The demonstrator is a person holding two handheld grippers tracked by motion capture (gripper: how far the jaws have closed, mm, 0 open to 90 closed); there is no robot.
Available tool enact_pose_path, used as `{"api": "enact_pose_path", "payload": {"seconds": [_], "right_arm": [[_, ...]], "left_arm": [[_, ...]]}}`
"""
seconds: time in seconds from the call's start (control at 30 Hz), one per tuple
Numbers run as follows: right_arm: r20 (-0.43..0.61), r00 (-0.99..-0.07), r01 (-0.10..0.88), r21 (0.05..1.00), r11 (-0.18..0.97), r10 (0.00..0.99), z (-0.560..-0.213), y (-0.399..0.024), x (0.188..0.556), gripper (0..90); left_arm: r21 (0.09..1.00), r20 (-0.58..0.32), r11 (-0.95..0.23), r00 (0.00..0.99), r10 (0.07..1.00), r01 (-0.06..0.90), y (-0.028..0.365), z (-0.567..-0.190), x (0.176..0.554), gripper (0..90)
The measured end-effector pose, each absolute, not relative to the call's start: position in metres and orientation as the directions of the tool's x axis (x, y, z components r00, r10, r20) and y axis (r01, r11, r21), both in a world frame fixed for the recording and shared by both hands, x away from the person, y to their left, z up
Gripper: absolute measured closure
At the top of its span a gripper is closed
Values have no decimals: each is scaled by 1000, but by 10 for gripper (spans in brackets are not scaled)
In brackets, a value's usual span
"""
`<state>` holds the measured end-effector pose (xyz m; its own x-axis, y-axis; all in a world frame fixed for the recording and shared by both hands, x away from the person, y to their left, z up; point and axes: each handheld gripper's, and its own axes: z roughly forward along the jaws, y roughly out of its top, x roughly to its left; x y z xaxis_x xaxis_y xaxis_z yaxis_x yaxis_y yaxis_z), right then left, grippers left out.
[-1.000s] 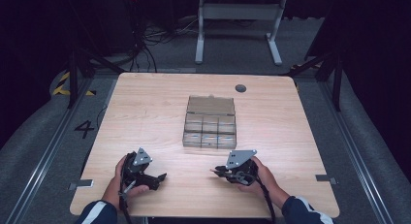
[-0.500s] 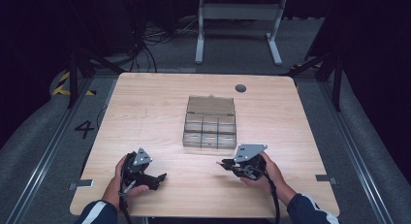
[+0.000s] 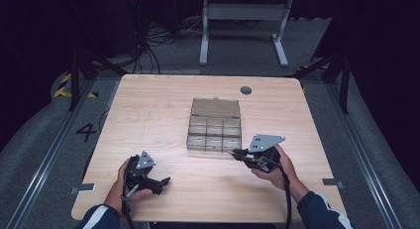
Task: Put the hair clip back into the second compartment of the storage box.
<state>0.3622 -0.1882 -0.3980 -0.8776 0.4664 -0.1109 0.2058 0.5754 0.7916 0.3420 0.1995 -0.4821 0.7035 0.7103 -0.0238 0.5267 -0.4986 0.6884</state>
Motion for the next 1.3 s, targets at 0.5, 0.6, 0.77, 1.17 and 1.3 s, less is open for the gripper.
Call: {"api": "enact_pose_path", "payload": {"seconds": [0.5,0.6,0.77,1.17,1.3], "right_arm": [[-121,-868,214,783,584,481,-377,-184,392,830],[-123,-866,217,780,586,484,-377,-180,397,830],[-124,-867,219,775,593,482,-374,-172,405,830],[-126,-857,230,774,590,500,-368,-157,427,831],[-129,-851,238,769,593,508,-368,-155,433,831]], "left_arm": [[688,-23,-501,706,708,525,200,-482,342,6],[688,-23,-501,706,708,525,200,-482,342,5],[688,-23,-501,706,708,525,200,-482,342,6],[688,-24,-500,705,709,526,199,-482,342,6],[689,-24,-503,710,704,522,199,-482,343,4]]}}
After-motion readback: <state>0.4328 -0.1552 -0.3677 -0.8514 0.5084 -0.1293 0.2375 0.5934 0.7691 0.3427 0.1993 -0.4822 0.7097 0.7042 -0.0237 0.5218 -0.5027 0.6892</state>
